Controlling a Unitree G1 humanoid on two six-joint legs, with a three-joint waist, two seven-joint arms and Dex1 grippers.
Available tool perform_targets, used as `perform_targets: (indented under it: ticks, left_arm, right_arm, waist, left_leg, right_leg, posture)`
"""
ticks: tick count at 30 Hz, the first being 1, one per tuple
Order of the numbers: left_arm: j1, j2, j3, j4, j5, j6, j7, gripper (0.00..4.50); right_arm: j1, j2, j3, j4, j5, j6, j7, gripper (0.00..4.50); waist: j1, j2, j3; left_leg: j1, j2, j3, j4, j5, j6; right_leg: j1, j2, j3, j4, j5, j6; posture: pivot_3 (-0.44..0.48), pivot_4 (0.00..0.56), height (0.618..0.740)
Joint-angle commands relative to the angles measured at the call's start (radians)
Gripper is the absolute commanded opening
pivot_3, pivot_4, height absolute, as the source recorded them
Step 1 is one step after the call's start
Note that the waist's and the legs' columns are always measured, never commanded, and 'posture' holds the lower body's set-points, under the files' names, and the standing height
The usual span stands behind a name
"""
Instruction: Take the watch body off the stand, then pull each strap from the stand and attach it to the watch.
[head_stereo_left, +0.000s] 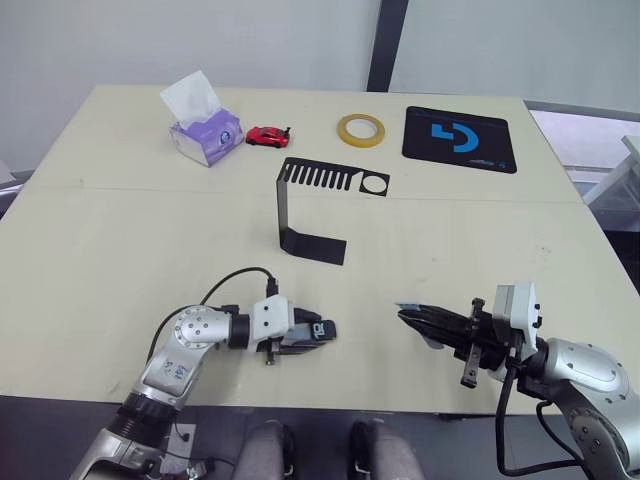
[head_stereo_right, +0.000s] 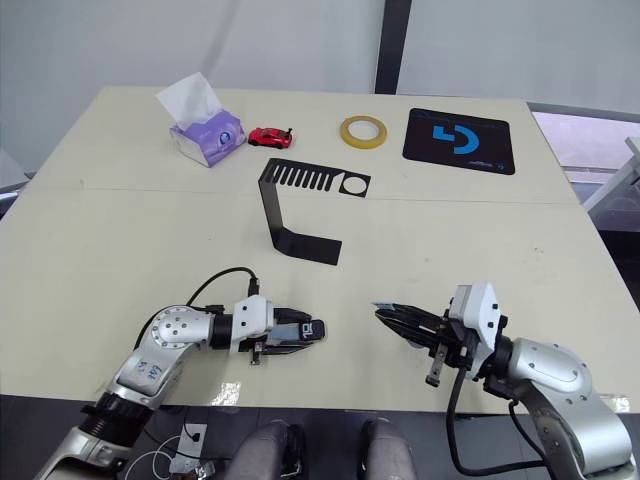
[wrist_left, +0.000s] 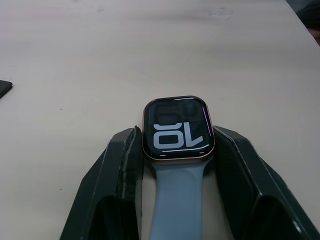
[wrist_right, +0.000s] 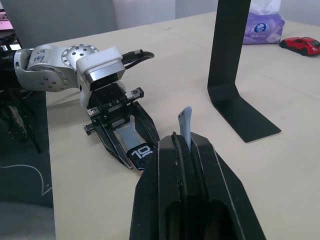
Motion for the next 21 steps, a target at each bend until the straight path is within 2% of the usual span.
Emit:
perform_targets:
  ticks: [1, 4, 8, 12, 16, 21]
  left_arm:
    - [-0.019, 0.007, 0.032, 0.019, -0.049, -0.027, -0.045, 1.63]
    - [-0.04, 0.013, 0.06, 0.013, -0.124, 0.01, -0.102, 1.63]
    - [-0.076, 0.051, 0.127, -0.043, -0.365, 0.279, -0.223, 1.63]
    - [-0.108, 0.104, 0.144, -0.057, -0.499, 0.517, -0.283, 1.63]
    - [-0.143, 0.141, 0.147, -0.044, -0.602, 0.722, -0.327, 1.63]
    - [-0.194, 0.142, 0.155, -0.009, -0.705, 0.95, -0.337, 1.63]
  right_arm:
    - [-0.016, 0.007, -0.004, -0.009, -0.004, -0.035, 0.003, 0.0]
    - [-0.03, -0.014, 0.015, -0.011, -0.058, -0.073, 0.024, 0.0]
    - [-0.075, -0.066, 0.07, -0.024, -0.204, -0.171, 0.053, 0.0]
    - [-0.118, -0.081, 0.117, -0.048, -0.272, -0.209, 0.05, 0.0]
    - [-0.171, -0.081, 0.179, -0.075, -0.345, -0.225, 0.03, 0.0]
    - [-0.21, -0.094, 0.251, -0.099, -0.423, -0.254, 0.037, 0.0]
  waist:
    - [0.0, 0.0, 0.0]
    - [-0.001, 0.0, 0.0]
    - [-0.003, 0.0, 0.0]
    - [-0.003, 0.0, 0.0]
    - [-0.002, 0.0, 0.0]
    - [-0.001, 0.0, 0.0]
  left_leg:
    - [0.0, 0.0, 0.0, 0.0, 0.0, 0.0]
    - [0.0, 0.0, 0.0, 0.0, 0.0, 0.0]
    - [-0.001, 0.0, 0.0, 0.0, 0.0, 0.0]
    - [-0.001, 0.0, 0.0, 0.001, 0.001, -0.001]
    - [-0.001, 0.0, 0.0, 0.002, 0.001, -0.001]
    - [-0.002, 0.0, 0.0, 0.003, 0.001, -0.001]
  right_leg:
    - [0.0, 0.0, 0.0, 0.0, 0.0, 0.0]
    - [0.0, 0.0, 0.0, 0.0, 0.0, 0.0]
    - [-0.001, 0.001, 0.0, 0.0, 0.0, 0.0]
    - [-0.001, 0.002, 0.0, 0.001, 0.0, 0.0]
    - [-0.001, 0.004, 0.0, 0.001, 0.0, 0.0]
    - [-0.001, 0.006, 0.0, 0.001, 0.0, 0.0]
  posture:
    - [0.0, 0.15, 0.74]
    - [0.0, 0.15, 0.74]
    - [0.0, 0.15, 0.74]
    - [0.0, 0.15, 0.74]
    - [0.0, 0.15, 0.74]
    - [0.0, 0.15, 0.74]
